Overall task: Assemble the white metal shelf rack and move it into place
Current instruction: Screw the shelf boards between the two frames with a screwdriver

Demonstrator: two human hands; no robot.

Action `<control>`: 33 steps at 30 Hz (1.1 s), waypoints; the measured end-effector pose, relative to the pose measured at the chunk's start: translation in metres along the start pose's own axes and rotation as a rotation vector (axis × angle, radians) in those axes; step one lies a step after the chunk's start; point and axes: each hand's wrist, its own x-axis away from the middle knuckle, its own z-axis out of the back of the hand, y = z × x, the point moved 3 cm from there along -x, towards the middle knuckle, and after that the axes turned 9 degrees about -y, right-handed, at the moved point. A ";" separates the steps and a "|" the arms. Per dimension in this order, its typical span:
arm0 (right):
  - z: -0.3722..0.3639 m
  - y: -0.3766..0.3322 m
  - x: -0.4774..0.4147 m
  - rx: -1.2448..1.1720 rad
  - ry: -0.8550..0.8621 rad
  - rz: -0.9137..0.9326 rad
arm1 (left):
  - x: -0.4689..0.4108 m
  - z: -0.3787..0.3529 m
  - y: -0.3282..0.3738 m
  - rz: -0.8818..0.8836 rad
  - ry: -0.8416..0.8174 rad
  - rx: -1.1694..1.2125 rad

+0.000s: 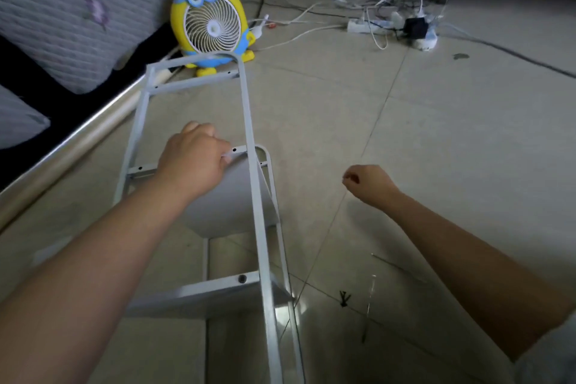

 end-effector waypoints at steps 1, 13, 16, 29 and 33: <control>-0.010 0.023 0.000 0.014 -0.027 -0.083 | 0.000 0.000 0.003 0.012 -0.029 -0.023; -0.062 0.075 -0.073 0.091 -0.043 -0.236 | 0.012 -0.017 -0.004 -0.096 0.196 0.094; -0.072 0.069 -0.084 0.134 -0.025 -0.297 | 0.016 -0.019 -0.005 -0.088 0.201 0.139; -0.037 -0.018 -0.055 0.012 -0.100 0.162 | 0.020 -0.014 0.006 0.099 0.017 0.162; 0.008 -0.083 -0.037 -0.235 0.080 0.420 | 0.017 -0.012 0.010 0.106 -0.057 0.131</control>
